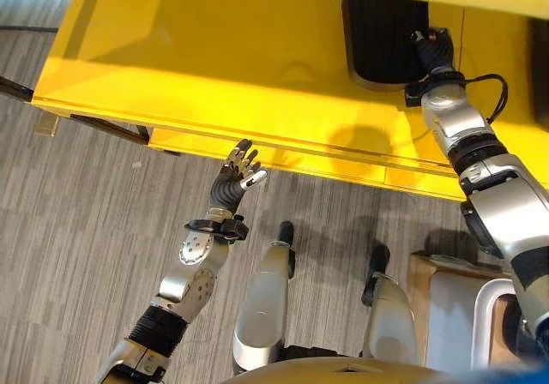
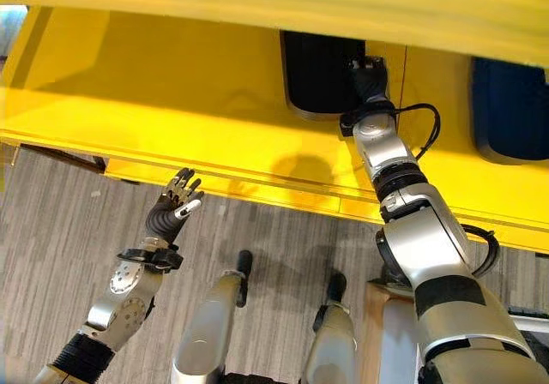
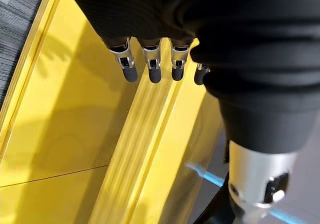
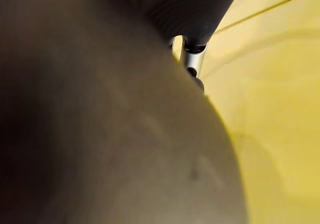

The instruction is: Move parts from the plastic box to the shelf.

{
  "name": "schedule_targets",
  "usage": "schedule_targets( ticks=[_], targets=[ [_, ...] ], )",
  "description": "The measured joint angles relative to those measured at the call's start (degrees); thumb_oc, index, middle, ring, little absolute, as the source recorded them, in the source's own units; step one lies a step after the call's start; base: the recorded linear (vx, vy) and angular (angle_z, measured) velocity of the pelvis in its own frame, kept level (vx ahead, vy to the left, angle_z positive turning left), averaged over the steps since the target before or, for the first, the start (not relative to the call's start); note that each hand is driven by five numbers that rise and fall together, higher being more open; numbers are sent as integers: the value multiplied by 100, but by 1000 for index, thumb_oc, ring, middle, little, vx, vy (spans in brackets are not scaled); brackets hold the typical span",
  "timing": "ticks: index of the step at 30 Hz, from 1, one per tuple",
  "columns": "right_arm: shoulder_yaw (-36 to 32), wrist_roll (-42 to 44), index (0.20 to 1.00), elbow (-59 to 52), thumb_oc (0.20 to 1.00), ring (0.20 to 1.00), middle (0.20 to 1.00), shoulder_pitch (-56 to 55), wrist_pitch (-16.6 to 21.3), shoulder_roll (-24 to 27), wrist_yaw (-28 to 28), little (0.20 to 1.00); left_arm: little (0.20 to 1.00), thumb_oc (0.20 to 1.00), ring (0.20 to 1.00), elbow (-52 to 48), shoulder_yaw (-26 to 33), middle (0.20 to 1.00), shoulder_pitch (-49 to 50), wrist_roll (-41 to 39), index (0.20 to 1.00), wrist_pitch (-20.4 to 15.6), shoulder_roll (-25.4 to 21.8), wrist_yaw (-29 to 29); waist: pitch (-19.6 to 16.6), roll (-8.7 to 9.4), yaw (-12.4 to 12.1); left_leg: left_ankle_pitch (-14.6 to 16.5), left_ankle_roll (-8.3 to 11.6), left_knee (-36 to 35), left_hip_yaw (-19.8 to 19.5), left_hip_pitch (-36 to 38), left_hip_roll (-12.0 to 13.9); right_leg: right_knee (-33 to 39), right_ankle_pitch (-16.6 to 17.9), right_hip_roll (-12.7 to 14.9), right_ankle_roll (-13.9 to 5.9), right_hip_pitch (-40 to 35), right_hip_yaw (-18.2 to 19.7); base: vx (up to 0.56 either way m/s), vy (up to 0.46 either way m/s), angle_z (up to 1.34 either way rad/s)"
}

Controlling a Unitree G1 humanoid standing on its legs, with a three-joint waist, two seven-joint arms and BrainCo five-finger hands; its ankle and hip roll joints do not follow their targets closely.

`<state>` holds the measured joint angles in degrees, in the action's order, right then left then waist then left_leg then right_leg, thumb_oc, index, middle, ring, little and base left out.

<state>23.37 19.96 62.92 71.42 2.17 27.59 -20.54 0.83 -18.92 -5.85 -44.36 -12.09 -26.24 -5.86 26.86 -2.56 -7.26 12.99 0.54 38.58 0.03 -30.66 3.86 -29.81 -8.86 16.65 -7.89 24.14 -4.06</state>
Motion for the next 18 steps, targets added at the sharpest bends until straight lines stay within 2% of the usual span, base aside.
schedule_targets(
  ticks=[1, 2, 5, 9, 18],
  targets=[
    [-159, 183, 200, 161, 200, 200, 200, 3, -31, 18, -117, 200, 1000, 1000, 1000, -1, -11, 1000, -26, 0, 1000, -6, -97, -78, 10, -6, 39, 67, -15, 148, 39, -43, -1, -234, -133, 66, 85, 132, 40, -109, 14, -7],
    [-173, 265, 200, 170, 200, 200, 200, 13, -30, 62, -119, 200, 1000, 1000, 1000, -1, -14, 1000, 52, -1, 1000, -6, -153, -77, 9, -6, 58, 68, 27, 148, -23, -56, 29, -262, -132, 28, 14, 158, 56, -124, 11, -8],
    [-534, 830, 200, 823, 200, 200, 200, 424, 16, 417, -244, 200, 1000, 1000, 1000, -5, -216, 1000, 164, -2, 1000, 14, -203, -123, -27, -20, 47, -17, 127, 379, -78, -678, 90, -667, -180, -27, 21, 845, 86, -86, 2, 1],
    [-474, 1024, 200, 1071, 200, 200, 200, 508, 45, 667, -385, 200, 1000, 1000, 1000, 5, -350, 1000, 87, -1, 1000, 24, -186, -166, 13, -64, 45, -92, 150, 164, -96, -523, 87, -495, -117, -36, -8, 689, 21, -32, -13, 3],
    [168, 584, 200, 1069, 200, 200, 200, 508, 28, 459, -368, 200, 1000, 1000, 1000, 4, -350, 1000, 22, -1, 1000, 18, -184, -172, 15, -66, 70, -101, 158, 60, -88, -360, 93, -405, -135, -39, 28, 538, 8, 0, 0, 0]
  ],
)
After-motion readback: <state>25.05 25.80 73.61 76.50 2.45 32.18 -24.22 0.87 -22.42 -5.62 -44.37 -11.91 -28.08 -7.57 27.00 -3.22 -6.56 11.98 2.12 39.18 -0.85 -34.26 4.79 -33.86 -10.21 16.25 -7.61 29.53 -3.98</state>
